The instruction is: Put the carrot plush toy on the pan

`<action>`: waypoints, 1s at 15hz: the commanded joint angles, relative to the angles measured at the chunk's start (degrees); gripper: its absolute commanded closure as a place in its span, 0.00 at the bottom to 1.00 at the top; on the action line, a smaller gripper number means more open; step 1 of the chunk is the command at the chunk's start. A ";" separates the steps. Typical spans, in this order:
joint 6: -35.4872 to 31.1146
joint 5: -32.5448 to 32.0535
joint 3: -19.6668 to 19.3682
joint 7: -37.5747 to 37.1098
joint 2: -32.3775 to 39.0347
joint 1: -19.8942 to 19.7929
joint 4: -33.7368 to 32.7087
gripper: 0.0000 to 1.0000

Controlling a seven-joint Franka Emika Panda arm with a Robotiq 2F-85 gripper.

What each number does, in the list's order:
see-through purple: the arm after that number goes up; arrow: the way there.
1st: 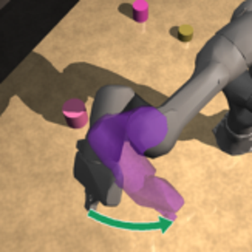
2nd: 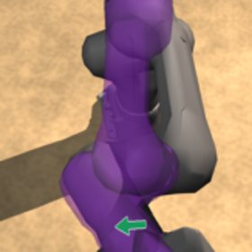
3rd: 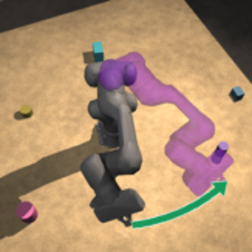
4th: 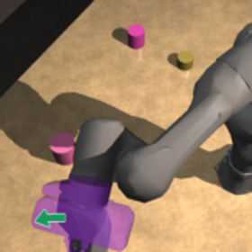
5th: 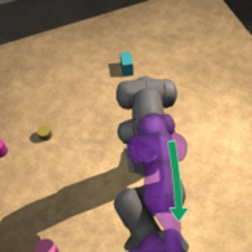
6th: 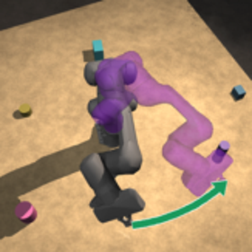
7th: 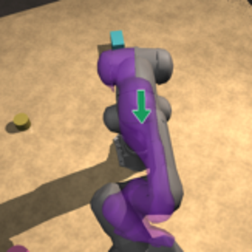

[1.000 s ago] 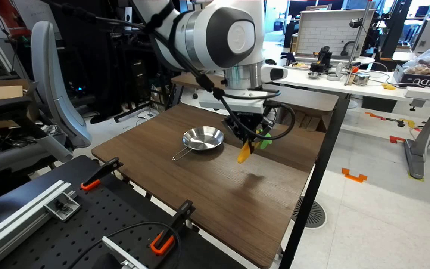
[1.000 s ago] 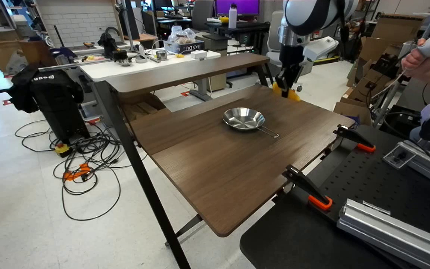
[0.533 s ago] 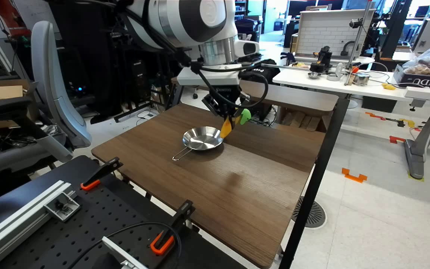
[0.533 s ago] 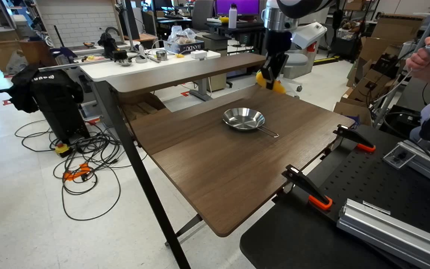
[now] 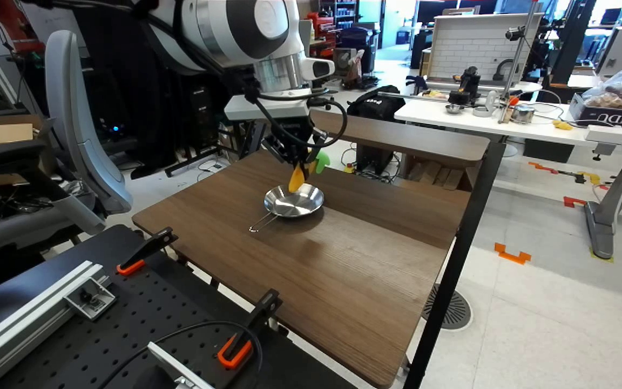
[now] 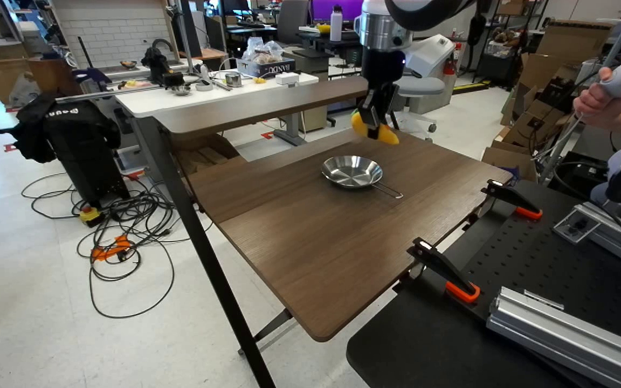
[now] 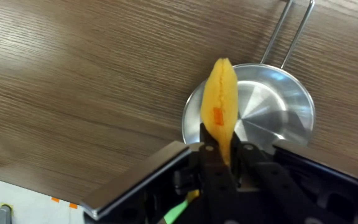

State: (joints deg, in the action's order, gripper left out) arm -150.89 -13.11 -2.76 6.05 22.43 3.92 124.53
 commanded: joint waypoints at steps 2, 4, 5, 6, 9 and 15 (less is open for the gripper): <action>-0.02 -1.92 0.53 -2.34 0.31 1.77 0.42 0.95; 0.12 -1.86 0.62 -2.81 0.92 2.31 0.27 0.63; 0.07 -1.95 0.57 -3.03 1.19 2.50 0.21 0.57; 0.10 -2.01 0.50 -3.13 1.39 2.66 0.19 0.49; 0.09 -2.11 0.31 -3.22 1.53 2.78 0.38 0.28; 0.68 -1.88 0.19 -3.10 -1.27 2.36 1.99 0.00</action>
State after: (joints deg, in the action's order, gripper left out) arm -150.86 -13.67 -2.48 4.17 23.82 6.38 125.02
